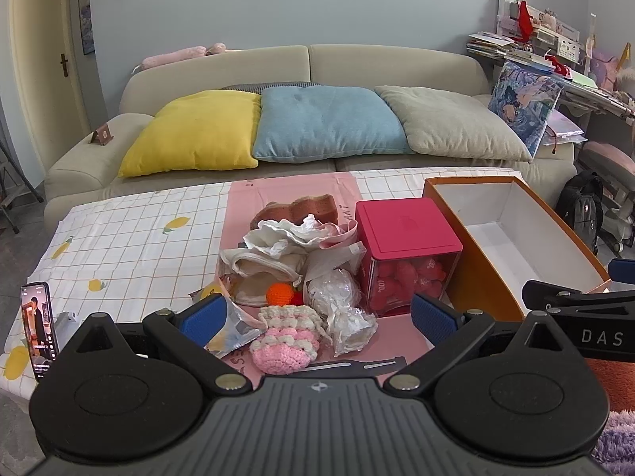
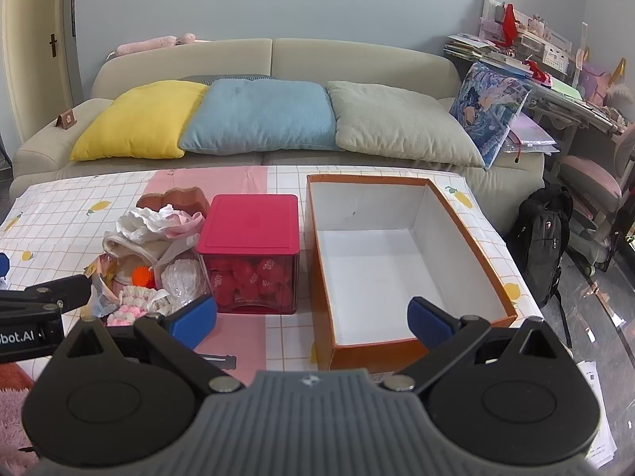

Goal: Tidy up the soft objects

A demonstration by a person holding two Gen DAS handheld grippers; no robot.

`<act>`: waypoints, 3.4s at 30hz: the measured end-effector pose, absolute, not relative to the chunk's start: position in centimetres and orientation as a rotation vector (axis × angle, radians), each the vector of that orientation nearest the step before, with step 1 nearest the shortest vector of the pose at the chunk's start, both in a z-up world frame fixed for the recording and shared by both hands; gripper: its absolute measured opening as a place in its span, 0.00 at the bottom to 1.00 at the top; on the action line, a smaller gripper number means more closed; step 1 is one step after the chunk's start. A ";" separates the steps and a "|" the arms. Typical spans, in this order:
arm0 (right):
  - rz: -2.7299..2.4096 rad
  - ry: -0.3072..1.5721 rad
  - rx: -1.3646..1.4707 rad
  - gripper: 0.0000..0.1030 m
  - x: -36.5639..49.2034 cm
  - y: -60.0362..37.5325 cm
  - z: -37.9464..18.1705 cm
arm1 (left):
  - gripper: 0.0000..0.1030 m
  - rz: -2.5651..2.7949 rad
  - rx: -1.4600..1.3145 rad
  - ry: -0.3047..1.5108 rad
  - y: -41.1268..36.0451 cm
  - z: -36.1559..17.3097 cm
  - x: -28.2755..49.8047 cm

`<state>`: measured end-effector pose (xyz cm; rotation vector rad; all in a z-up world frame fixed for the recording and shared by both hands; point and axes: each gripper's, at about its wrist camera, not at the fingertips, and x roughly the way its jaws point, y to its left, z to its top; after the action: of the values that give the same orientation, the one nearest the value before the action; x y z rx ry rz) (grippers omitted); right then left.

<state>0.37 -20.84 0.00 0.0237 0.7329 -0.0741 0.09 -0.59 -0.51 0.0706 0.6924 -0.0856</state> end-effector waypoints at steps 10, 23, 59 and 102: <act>-0.073 0.744 0.020 0.97 0.5 -20.8 -0.2 | 1.00 -0.115 0.052 0.653 -0.3 -0.4 -0.3; -0.015 0.767 -0.019 0.97 1.7 -20.2 -0.7 | 0.86 -0.200 0.024 0.683 1.1 -1.0 0.8; 0.361 1.014 0.090 0.55 16.9 -11.1 -14.8 | 0.78 -0.198 0.000 0.969 6.0 -13.9 9.5; 0.305 0.831 0.177 0.36 7.9 -20.7 -4.5 | 0.19 -0.365 -0.144 0.795 3.4 -2.5 4.5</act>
<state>7.88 -20.74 -4.50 0.1772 0.8314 0.3046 4.52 3.42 -2.51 -0.1440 0.7951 -0.3654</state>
